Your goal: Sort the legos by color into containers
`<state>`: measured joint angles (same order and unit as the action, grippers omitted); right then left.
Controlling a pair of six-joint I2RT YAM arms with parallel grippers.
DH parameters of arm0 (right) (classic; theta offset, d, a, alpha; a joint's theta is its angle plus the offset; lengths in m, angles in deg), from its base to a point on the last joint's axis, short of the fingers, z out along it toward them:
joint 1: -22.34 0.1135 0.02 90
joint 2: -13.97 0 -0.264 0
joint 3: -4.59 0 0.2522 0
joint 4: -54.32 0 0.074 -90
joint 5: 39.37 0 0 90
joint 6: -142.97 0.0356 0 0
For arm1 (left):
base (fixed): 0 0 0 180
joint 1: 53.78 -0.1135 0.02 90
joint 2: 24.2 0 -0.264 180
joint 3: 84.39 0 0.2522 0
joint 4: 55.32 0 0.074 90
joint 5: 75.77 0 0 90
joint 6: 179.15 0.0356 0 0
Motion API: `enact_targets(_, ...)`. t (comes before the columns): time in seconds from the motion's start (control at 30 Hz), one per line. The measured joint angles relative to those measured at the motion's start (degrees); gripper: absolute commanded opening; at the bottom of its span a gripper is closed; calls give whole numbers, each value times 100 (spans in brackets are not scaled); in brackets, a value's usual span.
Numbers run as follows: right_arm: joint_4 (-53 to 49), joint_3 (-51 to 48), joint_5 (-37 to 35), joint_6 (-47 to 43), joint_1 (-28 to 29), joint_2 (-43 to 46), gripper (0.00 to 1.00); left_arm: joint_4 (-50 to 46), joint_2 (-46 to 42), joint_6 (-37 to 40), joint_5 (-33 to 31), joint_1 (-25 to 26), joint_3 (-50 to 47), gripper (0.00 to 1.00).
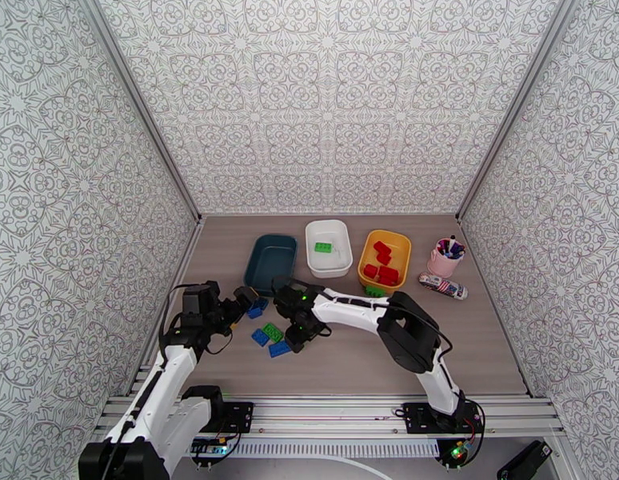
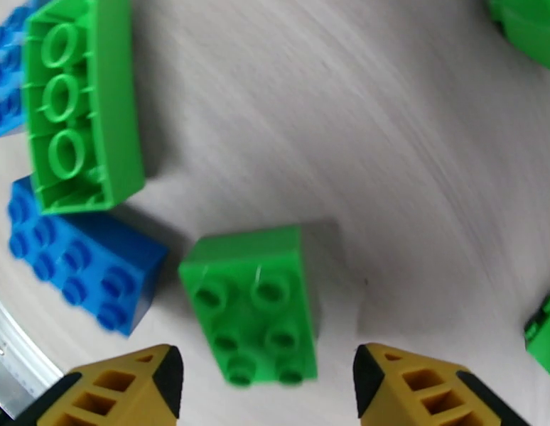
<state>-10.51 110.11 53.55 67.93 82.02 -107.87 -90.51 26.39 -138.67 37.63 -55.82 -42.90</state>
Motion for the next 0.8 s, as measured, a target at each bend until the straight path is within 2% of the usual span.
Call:
enact_targets(0.53,-22,249,-424,114,-15,-223,34,28,0,-2,59,37,-22,99)
enact_targets(0.63,61,140,-417,216,-94,-85,31,120,149,-2,37,295,-17,99)
enact_targets(0.8,192,-122,-374,439,-577,481,31,282,778,-28,-98,1158,205,99)
